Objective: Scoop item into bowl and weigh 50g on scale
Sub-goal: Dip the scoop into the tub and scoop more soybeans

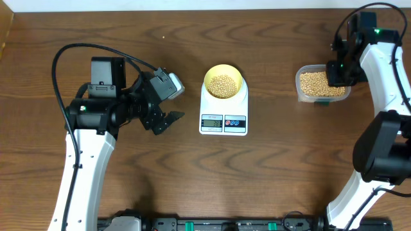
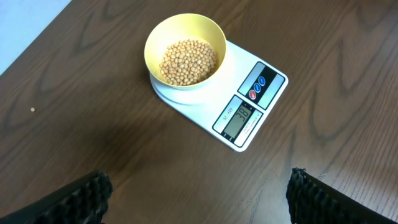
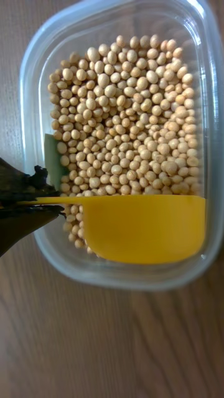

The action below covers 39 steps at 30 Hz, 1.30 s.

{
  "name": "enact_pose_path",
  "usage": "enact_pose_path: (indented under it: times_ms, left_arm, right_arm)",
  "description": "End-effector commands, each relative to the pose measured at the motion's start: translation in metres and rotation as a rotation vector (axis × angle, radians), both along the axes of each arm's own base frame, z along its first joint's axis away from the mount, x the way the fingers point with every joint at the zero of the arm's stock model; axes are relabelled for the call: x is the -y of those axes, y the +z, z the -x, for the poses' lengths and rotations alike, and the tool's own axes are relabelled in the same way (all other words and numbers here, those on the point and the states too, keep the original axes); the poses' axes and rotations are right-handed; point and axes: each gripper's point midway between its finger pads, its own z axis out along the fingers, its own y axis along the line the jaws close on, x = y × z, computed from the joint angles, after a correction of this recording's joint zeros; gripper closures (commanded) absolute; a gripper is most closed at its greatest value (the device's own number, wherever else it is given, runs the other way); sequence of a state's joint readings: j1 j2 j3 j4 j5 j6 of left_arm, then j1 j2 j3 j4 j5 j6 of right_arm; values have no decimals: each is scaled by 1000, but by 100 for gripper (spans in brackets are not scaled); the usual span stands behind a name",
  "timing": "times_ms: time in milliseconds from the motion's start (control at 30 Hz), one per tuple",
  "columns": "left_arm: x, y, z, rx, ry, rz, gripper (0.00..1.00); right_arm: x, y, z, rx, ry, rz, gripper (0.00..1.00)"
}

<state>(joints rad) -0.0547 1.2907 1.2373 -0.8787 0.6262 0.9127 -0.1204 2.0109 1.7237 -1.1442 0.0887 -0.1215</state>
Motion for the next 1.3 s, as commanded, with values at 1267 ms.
enact_pose_path:
  times_ms: [1267]
  left_arm:
    - [1,-4,1,-23,4,14,8]
  right_arm:
    - [-17,15,11,100,-99,-697,99]
